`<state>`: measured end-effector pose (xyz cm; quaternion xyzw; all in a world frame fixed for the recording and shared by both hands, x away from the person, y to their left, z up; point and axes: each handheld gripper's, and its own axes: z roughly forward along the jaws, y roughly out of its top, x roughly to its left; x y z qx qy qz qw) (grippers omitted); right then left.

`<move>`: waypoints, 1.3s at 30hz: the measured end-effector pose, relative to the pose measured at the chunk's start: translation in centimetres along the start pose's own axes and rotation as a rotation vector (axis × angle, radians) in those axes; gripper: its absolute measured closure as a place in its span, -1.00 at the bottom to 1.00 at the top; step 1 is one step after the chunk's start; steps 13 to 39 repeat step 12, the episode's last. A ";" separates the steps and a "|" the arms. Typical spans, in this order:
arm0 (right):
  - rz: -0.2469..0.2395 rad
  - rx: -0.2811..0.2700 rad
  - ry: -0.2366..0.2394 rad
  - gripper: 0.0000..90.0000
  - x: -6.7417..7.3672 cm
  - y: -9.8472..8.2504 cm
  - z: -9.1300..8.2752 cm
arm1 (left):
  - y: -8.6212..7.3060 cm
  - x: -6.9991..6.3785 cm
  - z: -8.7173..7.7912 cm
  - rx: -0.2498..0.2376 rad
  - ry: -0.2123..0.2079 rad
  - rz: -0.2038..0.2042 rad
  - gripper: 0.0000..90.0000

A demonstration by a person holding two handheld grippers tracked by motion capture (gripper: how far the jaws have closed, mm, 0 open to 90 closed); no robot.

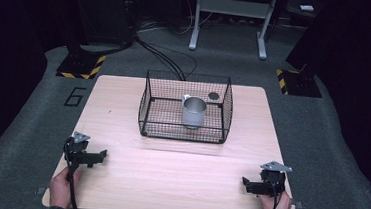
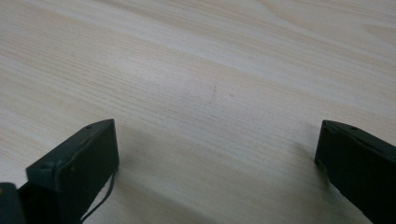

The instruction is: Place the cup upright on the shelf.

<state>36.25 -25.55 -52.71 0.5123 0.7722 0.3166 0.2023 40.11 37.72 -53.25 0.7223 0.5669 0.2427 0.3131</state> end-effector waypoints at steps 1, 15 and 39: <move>-0.006 -0.006 -0.009 -1.00 0.0 0.0 0.0 | 0.0 0.0 0.0 0.000 0.000 0.000 -1.00; -0.025 -0.029 0.004 -1.00 -0.2 -0.5 0.0 | 0.0 0.0 0.0 -0.001 0.000 -0.001 -1.00; -0.025 -0.029 0.004 -1.00 -0.2 -0.5 0.0 | 0.0 0.0 0.0 -0.001 0.000 -0.001 -1.00</move>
